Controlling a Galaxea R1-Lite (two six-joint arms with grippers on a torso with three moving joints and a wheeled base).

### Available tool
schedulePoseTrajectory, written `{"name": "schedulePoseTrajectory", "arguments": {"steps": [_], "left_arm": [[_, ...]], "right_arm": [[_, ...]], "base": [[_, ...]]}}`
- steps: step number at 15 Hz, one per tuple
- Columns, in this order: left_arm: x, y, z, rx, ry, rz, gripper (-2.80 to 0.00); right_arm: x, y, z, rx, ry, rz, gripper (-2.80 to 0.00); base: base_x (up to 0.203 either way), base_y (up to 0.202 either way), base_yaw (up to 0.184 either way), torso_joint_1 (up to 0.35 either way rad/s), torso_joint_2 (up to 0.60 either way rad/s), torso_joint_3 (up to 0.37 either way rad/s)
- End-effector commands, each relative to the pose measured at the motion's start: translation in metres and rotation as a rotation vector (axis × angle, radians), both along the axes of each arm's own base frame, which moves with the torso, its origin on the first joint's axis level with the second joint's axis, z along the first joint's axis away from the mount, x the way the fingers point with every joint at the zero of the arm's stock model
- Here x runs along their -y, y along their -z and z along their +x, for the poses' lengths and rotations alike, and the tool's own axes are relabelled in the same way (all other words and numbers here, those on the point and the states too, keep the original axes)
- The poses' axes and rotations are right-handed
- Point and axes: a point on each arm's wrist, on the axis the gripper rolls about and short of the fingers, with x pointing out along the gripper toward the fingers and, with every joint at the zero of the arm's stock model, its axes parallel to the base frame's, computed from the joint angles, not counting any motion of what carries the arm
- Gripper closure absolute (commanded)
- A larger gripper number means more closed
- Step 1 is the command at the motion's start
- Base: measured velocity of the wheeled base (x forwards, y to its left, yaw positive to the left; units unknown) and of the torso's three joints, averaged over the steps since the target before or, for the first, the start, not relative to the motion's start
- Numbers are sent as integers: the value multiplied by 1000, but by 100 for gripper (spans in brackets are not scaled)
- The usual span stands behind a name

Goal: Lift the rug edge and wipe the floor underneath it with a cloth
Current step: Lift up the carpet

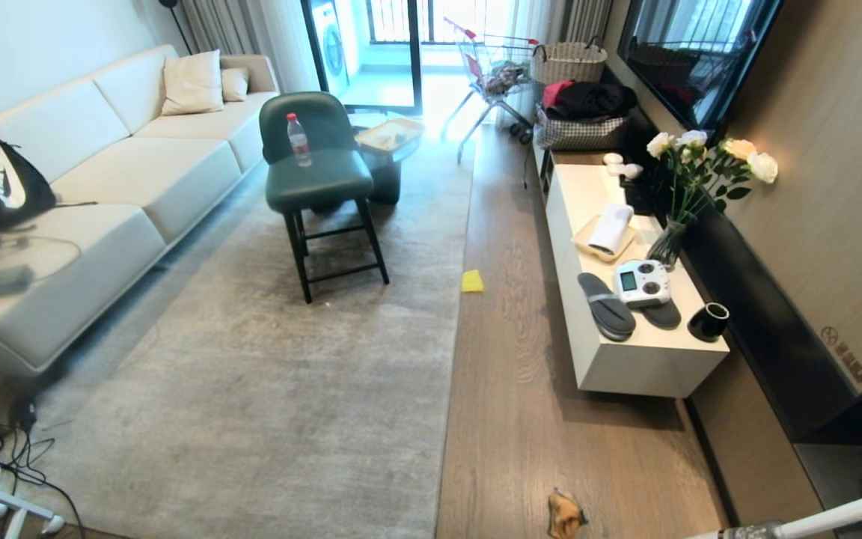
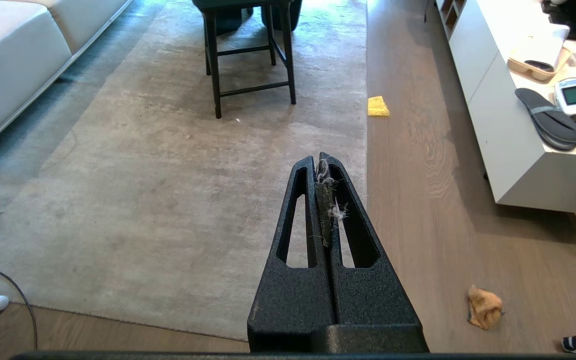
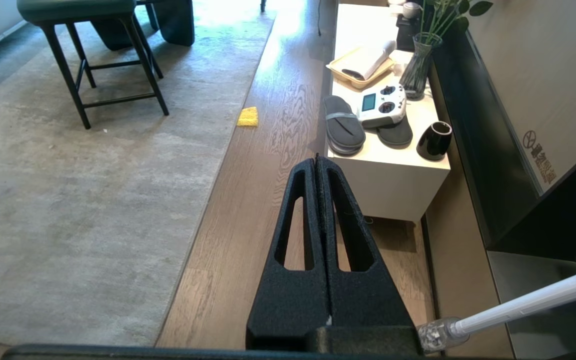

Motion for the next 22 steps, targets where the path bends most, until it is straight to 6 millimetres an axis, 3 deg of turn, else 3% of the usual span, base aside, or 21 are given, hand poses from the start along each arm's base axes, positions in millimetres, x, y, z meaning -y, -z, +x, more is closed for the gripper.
{"name": "schedulePoseTrajectory", "arguments": {"steps": [1,22], "left_arm": [[0,0,0,0,0,-1,0],[0,0,0,0,0,-1,0]], "right_arm": [[0,0,0,-1,0,-1,0],[0,0,0,0,-1,7,0]], "base": [[0,0,0,-147,317,178],[0,0,0,-134,328,189]]}}
